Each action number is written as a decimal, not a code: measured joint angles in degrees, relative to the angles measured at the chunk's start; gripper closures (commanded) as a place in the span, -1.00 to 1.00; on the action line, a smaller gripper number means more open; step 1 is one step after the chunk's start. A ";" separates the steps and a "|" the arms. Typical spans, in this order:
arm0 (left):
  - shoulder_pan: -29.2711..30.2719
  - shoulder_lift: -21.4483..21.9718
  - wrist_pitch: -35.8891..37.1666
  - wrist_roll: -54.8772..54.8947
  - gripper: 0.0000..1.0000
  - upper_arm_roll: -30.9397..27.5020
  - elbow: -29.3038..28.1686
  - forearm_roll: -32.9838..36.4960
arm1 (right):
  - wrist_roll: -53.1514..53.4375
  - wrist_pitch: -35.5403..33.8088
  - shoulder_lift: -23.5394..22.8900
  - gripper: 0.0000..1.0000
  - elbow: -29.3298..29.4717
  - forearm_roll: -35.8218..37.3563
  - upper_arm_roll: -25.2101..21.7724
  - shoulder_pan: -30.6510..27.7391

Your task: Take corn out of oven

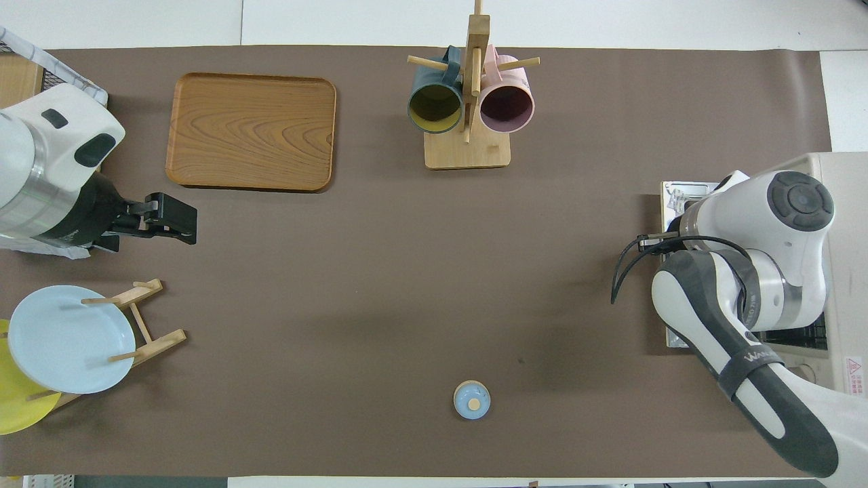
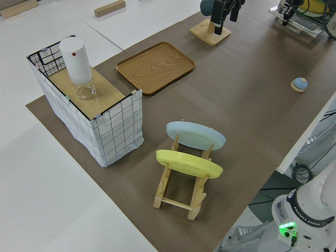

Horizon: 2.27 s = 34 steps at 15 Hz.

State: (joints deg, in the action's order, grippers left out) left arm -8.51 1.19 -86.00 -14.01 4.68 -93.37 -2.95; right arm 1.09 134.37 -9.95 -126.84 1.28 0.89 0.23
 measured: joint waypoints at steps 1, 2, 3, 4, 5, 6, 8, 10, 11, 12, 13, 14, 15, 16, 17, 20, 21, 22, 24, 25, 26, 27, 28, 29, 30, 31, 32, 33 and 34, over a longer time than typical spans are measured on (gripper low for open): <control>0.00 0.00 0.00 0.00 -1.00 0.00 0.00 0.00 | 0.40 0.31 -0.16 1.00 0.29 -0.07 0.02 0.23; 0.00 0.00 0.00 0.00 -1.00 0.00 0.00 0.00 | 1.26 0.33 -0.17 1.00 0.39 -0.25 0.02 0.55; 0.00 0.00 0.00 0.00 -1.00 0.00 0.00 0.00 | 2.26 0.34 -0.17 1.00 0.42 -0.98 0.01 1.03; 0.00 0.00 0.00 0.00 -1.00 0.00 0.00 0.00 | 2.81 0.35 -0.18 1.00 0.52 -2.39 0.00 1.74; 0.00 0.00 0.00 0.00 -1.00 0.00 0.00 0.00 | 2.88 0.35 -0.18 1.00 1.01 -3.72 0.00 2.84; 0.00 0.00 0.00 0.00 -1.00 0.00 0.00 0.00 | 3.20 -0.02 -0.15 1.00 1.97 -4.63 0.01 4.27; 0.00 0.00 0.00 0.00 -1.00 0.00 0.00 0.00 | 5.56 -4.36 0.25 0.21 5.05 -4.85 0.02 6.43; 0.00 0.00 0.00 0.00 -1.00 0.00 0.00 0.00 | 6.54 -11.55 1.80 0.05 8.42 -4.76 -0.32 6.55; 0.00 0.00 0.00 0.00 -1.00 0.00 0.00 0.00 | 6.54 -14.81 2.93 0.05 9.52 -4.09 -0.76 6.34; 0.00 0.00 0.00 0.00 -1.00 0.00 0.00 0.00 | 6.56 -17.85 4.19 0.05 10.20 -2.18 -1.16 6.00; 0.00 0.00 0.00 0.00 -1.00 0.00 0.00 0.00 | 7.13 -20.23 5.45 0.05 10.45 0.77 -1.46 5.55; 0.00 0.00 0.00 0.00 -1.00 0.00 0.00 0.00 | 8.67 -21.78 6.41 0.05 10.43 3.32 -1.57 5.08; 0.00 0.00 0.00 0.00 -1.00 0.00 0.00 0.00 | 10.38 -22.73 7.00 0.05 10.29 5.04 -1.61 4.54; 0.00 0.00 0.00 0.00 -1.00 0.00 0.00 0.00 | 11.43 -23.10 7.26 0.06 10.07 5.92 -1.61 3.90; 0.00 0.00 0.00 0.00 -1.00 0.00 0.00 0.00 | 11.83 -23.11 7.27 0.08 9.74 6.61 -1.62 3.06; 0.00 0.00 0.00 0.00 -1.00 0.00 0.00 0.00 | 10.67 -21.50 7.26 0.10 7.85 7.69 -1.62 -0.44; 0.00 0.00 0.00 0.00 -1.00 0.00 0.00 0.00 | 9.85 -20.50 7.27 0.10 7.03 7.73 -1.64 -1.26; 0.00 0.00 0.00 0.00 -1.00 0.00 0.00 0.00 | 9.10 -19.96 7.31 0.10 6.27 7.74 -1.65 -1.86; 0.00 0.00 0.00 0.00 -1.00 0.00 0.00 0.00 | 8.24 -18.47 7.44 0.10 5.02 7.74 -1.64 -2.33; 0.00 0.00 0.00 0.00 -1.00 0.00 0.00 0.00 | 8.01 -17.63 7.52 0.11 4.51 7.74 -1.64 -2.38; 0.00 0.00 0.00 0.00 -1.00 0.00 0.00 0.00 | 7.47 -16.82 7.65 0.13 3.96 7.75 -1.64 -2.50; 0.00 0.00 0.00 0.00 -1.00 0.00 0.00 0.00 | 6.59 -16.27 7.86 0.14 3.37 7.82 -1.63 -2.69; 0.00 0.00 0.00 0.00 -1.00 0.00 0.00 0.00 | 5.43 -16.10 8.10 0.14 2.85 8.14 -1.64 -2.87; 0.00 0.00 0.00 0.00 -1.00 0.00 0.00 0.00 | 4.80 -16.08 8.32 0.14 2.49 8.88 -1.65 -3.00; 0.00 0.00 0.00 0.00 -1.00 0.00 0.00 0.00 | 4.50 -16.08 8.54 0.18 2.11 9.35 -1.64 -3.10; 0.00 0.00 0.00 0.00 -1.00 0.00 0.00 0.00 | 4.21 -16.08 8.74 0.25 1.83 9.48 -1.64 -3.20; 0.00 0.00 0.00 0.00 -1.00 0.00 0.00 0.00 | 4.07 -16.08 8.88 0.44 1.60 9.53 -1.64 -3.26; 0.00 0.00 0.00 0.00 -1.00 0.00 0.00 0.00 | 4.01 -16.08 8.98 0.58 1.38 9.72 -1.64 -3.29; 0.00 0.00 0.00 0.00 -1.00 0.00 0.00 0.00 | 4.00 -16.08 9.08 0.78 1.16 10.14 -1.64 -3.30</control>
State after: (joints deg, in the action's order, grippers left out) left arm -8.51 1.19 -86.00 -14.01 4.68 -93.37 -2.95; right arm 5.10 118.29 -0.87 -125.68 11.42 -0.75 -3.07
